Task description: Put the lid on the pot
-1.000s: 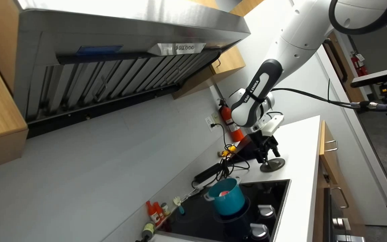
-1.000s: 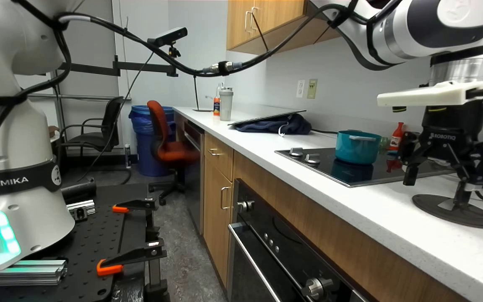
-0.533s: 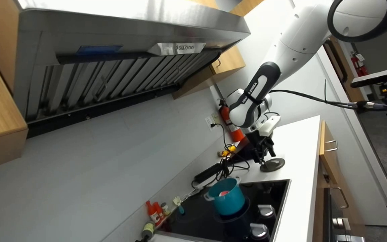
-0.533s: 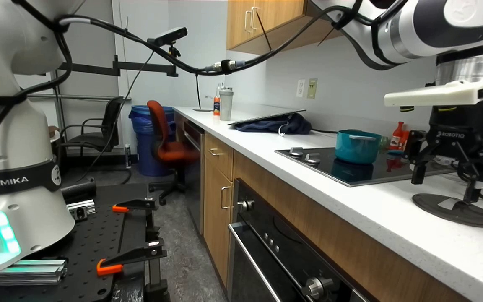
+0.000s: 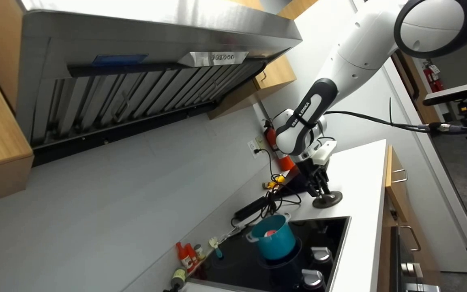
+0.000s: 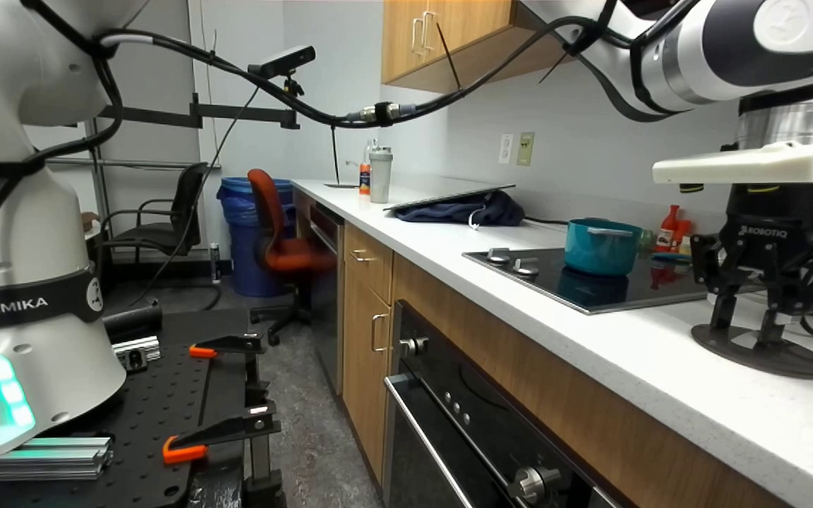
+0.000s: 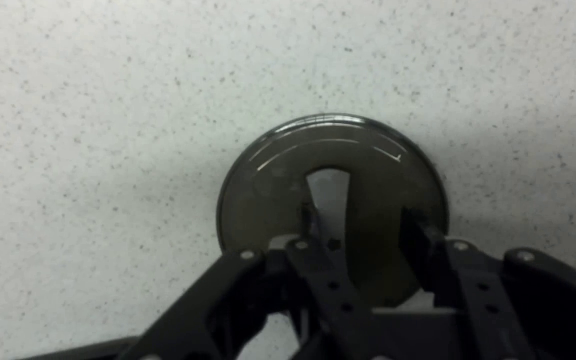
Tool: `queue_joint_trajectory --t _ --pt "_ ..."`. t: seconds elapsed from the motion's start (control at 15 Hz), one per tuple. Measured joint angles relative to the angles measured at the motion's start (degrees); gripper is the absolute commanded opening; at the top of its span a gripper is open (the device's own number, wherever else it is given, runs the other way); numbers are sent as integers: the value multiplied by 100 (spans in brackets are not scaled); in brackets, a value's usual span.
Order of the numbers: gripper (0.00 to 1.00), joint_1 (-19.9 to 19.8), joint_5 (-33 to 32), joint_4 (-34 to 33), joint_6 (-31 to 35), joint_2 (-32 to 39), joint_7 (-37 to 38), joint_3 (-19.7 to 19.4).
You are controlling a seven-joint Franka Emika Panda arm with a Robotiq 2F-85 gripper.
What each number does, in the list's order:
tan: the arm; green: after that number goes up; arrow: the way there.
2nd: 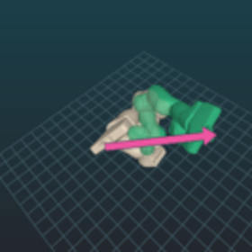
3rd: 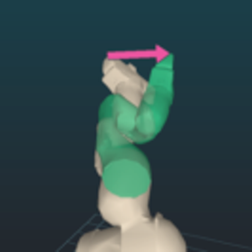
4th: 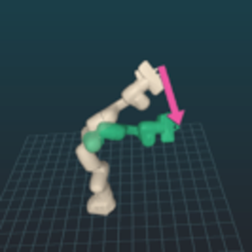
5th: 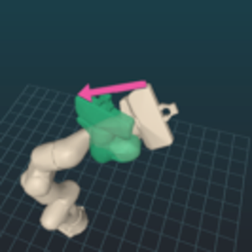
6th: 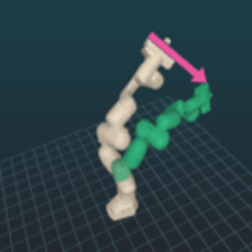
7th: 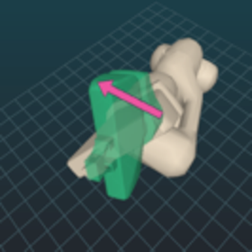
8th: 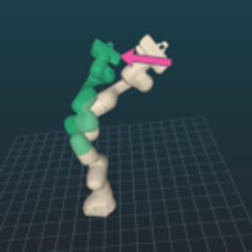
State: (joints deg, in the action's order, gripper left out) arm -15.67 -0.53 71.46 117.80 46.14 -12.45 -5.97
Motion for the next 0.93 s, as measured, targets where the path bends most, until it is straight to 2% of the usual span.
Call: queue_joint_trajectory --t 0.13,0.2,0.33,0.93 --pt "2 -31 0 -46 -28 11 -105 26" --pt "0 -43 0 -75 -36 24 -149 32" --pt "4 -58 0 -135 -49 60 -208 44" --pt "4 -70 3 -111 -65 -42 -383 158"
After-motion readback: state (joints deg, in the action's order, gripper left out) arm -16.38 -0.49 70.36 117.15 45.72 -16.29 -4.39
